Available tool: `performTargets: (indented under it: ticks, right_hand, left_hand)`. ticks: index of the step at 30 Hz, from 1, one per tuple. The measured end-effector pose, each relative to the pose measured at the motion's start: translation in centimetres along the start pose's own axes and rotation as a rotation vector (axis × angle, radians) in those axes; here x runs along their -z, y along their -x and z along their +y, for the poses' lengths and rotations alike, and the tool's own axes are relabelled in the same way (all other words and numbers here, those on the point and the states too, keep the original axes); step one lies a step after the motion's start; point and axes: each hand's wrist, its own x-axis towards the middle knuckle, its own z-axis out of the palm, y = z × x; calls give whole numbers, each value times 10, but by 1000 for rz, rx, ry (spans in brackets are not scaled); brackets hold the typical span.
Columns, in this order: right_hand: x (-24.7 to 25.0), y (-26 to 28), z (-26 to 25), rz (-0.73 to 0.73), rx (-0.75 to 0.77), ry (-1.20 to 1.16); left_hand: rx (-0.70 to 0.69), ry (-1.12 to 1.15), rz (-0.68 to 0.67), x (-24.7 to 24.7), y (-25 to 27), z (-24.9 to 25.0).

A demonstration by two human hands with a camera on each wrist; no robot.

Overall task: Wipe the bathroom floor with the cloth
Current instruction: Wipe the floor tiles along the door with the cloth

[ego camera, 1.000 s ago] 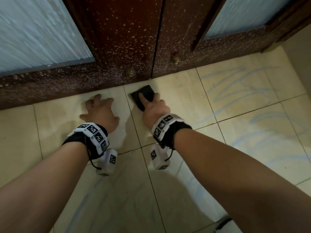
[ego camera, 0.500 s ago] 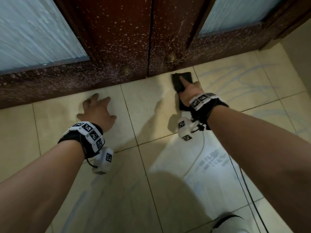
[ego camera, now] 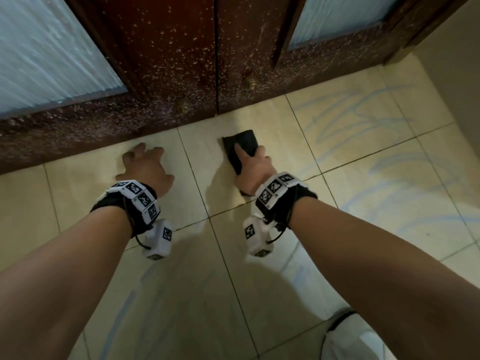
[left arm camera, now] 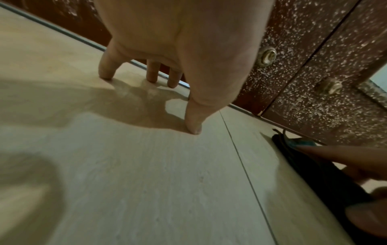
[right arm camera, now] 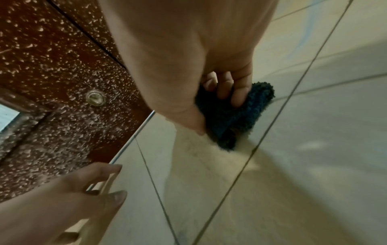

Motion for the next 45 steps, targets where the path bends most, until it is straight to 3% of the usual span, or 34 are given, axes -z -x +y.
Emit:
performTargets:
  ticks: [10, 19, 26, 34, 45]
  right_hand:
    - [-2, -4, 35, 71, 58, -9]
    - [34, -17, 108, 110, -90, -28]
    - [44, -20, 122, 120, -152, -18]
    - [28, -9, 95, 124, -145, -22]
    - [-18, 8, -21, -43, 101, 125]
  left_hand:
    - [-36, -26, -24, 1, 1, -10]
    - [-39, -40, -53, 3, 0, -9]
    - [-39, -35, -53, 5, 3, -7]
    - [-42, -32, -40, 6, 3, -5]
    - [-40, -49, -28, 7, 4, -6]
